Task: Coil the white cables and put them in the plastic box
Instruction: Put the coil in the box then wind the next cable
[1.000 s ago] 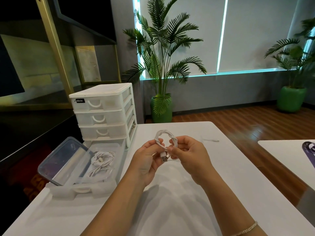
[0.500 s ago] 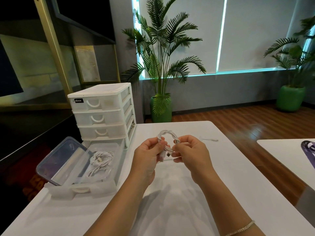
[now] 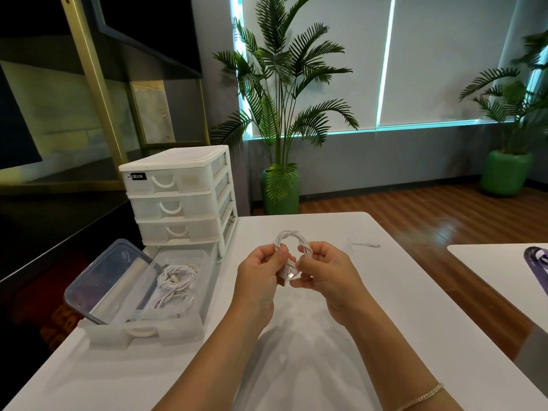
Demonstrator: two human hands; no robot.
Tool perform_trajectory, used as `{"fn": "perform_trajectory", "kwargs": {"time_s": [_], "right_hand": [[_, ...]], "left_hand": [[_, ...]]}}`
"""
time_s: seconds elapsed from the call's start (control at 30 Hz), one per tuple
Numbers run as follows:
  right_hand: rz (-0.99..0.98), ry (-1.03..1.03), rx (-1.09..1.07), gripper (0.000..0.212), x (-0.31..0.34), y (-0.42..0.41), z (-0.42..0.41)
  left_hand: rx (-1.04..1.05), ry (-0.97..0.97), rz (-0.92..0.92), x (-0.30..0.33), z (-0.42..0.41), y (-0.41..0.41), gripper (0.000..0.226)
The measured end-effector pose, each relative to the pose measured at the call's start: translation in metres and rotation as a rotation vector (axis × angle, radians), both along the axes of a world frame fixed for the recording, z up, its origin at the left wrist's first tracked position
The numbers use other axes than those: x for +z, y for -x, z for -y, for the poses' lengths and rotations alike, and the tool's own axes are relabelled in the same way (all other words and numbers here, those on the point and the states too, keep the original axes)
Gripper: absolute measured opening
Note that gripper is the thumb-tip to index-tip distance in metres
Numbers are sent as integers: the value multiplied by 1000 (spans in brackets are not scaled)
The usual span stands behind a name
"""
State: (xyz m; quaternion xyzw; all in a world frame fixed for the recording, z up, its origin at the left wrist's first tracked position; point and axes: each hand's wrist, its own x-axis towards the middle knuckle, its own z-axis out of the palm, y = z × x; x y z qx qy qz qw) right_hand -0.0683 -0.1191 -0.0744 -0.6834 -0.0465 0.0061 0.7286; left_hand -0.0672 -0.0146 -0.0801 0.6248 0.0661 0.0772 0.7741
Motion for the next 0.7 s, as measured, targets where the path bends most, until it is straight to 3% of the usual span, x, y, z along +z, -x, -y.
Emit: {"fn": "perform_trajectory", "kwargs": {"time_s": [0.3,0.7], "right_hand": [[140,65,59,42,-3,4,-5],[58,25,96,48,2,2,4]], "left_hand": [[2,57,-45,5,-2,2,12],[73,152,-47,11,-12,0,7]]}}
